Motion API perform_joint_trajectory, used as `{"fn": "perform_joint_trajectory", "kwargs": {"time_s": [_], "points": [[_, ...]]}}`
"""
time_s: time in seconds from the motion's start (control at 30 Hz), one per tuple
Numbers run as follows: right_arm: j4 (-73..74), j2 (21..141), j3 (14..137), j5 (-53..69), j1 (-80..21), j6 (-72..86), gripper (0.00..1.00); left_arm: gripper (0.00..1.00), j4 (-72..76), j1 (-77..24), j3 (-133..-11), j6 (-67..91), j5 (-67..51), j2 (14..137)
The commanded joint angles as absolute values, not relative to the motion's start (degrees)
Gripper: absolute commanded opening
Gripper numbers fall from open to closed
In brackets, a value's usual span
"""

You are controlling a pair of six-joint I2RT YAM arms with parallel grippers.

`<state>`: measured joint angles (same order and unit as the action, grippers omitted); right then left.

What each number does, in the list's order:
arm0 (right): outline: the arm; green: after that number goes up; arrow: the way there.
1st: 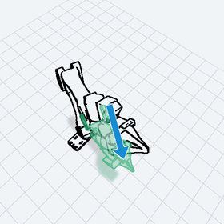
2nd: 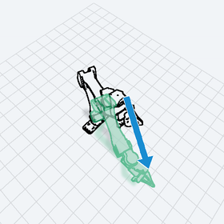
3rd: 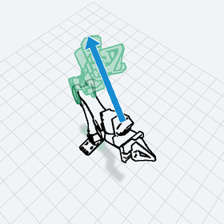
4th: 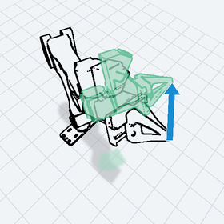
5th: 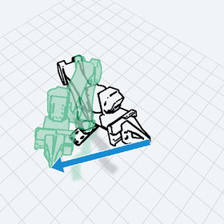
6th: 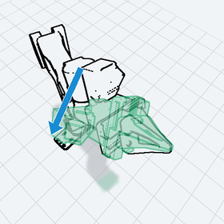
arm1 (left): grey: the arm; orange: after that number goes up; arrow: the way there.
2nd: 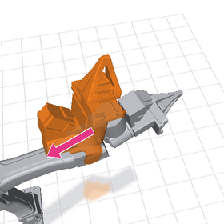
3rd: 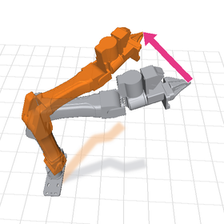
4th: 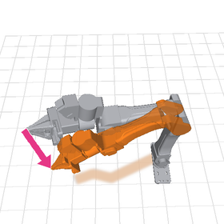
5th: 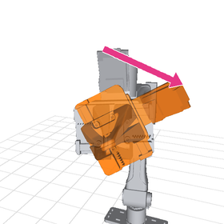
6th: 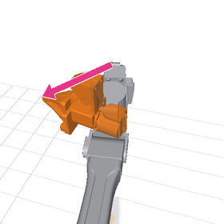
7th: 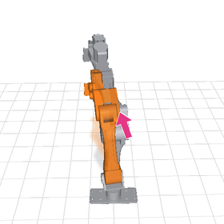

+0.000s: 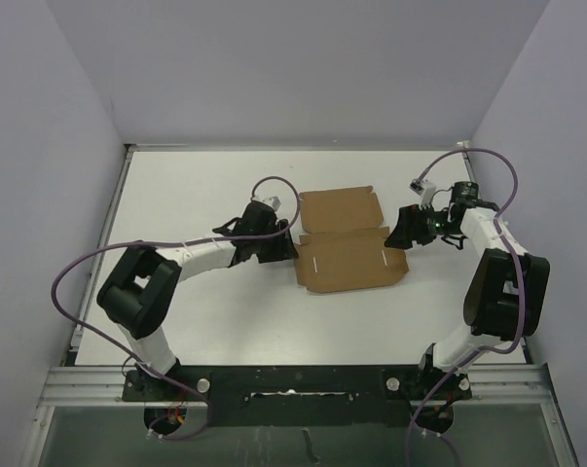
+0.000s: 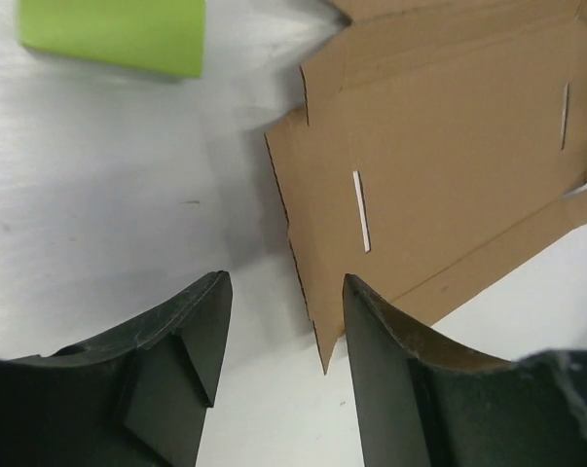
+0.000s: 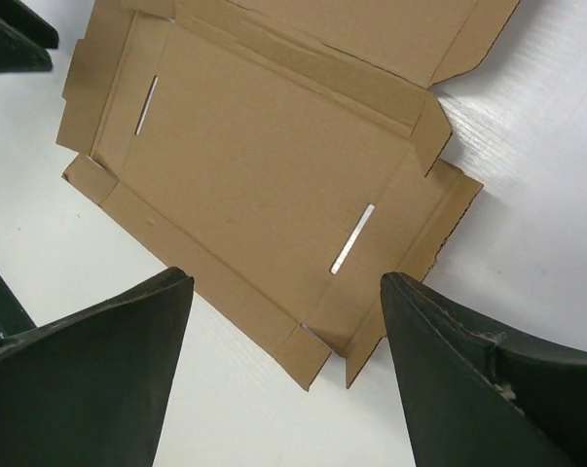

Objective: Fold the paper box

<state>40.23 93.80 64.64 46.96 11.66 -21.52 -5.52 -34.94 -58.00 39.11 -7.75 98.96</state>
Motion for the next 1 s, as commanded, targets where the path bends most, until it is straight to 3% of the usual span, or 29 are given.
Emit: {"fn": "perform_joint_trajectory", "kwargs": {"time_s": [0.0,0.13,0.3,0.4,0.7,0.97], "points": [[39.7,93.8,65.8,50.0,12.2,-22.0,0.80,0.47,-3.5,-36.9,-59.7,43.7,-7.3,102.9],[39.6,94.0,65.7,50.1,12.4,-21.7,0.80,0.41,-2.8,-37.8,-61.9,43.9,-7.8,105.8],[39.7,94.0,65.7,51.3,12.9,-21.6,0.80,0.07,-1.5,-37.7,-63.9,40.7,-10.4,108.2],[40.0,94.0,65.8,53.1,13.1,-22.0,0.81,0.00,-1.0,-37.6,-64.3,32.9,-11.1,106.9],[38.8,92.6,65.3,58.1,17.4,-21.1,0.92,0.00,-4.7,-33.8,-61.5,6.6,-19.4,96.7],[36.7,93.4,64.0,57.6,21.0,-16.5,0.95,0.00,-17.7,-33.8,-66.5,-2.6,-20.8,96.9]]}}
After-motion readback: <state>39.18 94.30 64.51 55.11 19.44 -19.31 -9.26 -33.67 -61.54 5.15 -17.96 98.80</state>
